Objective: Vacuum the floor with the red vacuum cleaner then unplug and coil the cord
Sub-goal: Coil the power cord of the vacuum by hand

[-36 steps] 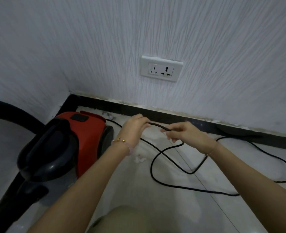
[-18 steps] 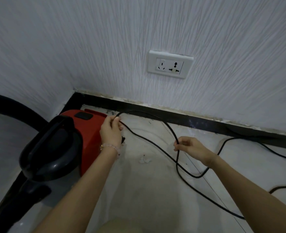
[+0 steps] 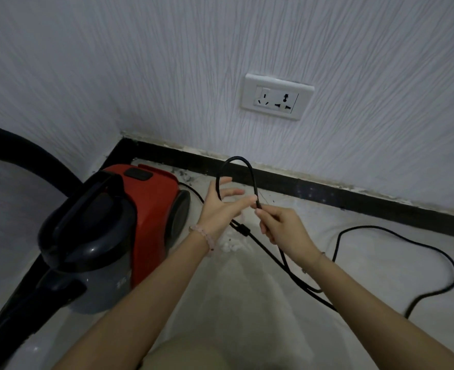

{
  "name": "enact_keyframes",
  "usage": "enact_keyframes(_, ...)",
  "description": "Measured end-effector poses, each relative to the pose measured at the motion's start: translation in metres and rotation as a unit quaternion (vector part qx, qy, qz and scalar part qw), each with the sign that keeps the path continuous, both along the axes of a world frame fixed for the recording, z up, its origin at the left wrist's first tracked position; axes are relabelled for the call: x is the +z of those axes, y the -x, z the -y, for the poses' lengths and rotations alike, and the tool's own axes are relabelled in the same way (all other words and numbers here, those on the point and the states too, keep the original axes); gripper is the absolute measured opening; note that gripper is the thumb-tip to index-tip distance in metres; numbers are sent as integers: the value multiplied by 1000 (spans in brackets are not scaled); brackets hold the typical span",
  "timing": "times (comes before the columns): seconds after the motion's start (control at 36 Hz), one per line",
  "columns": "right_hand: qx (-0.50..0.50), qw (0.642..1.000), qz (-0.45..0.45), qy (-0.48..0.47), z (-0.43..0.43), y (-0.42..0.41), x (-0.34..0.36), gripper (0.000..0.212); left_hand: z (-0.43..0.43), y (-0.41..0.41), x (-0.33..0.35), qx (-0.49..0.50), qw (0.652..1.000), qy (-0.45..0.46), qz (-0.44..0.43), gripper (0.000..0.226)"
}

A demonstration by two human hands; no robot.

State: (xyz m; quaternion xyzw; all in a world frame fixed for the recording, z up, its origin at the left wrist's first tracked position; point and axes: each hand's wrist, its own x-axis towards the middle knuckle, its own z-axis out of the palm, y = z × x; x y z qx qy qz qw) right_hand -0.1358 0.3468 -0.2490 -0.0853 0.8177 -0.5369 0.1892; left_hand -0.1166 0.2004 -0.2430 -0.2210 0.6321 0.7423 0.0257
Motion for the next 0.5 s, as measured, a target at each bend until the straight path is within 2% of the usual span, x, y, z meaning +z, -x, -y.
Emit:
enact_keyframes(0.11,79,992,-50,-87,5,-9,-1,28,-6,-1,-3,-37,999,-18,25,34)
enact_keyframes(0.22,135,988,-14,-76,9,-20,-2,21,-6,-3,-8,8,999,-17,34,3)
enact_keyframes(0.28,135,990,33,-21,7,-22,-3,24,-1,-3,-9,45,998,-41,27,13)
enact_keyframes(0.36,120,987,102,28,-4,-20,-4,23,14,0,-7,119,987,-106,-5,16)
enact_keyframes(0.42,138,983,117,7,-16,-17,-13,20,26,4,-5,170,977,-127,-19,15)
enact_keyframes(0.5,193,970,112,-102,-39,-18,-32,20,46,10,2,246,954,-163,-44,17)
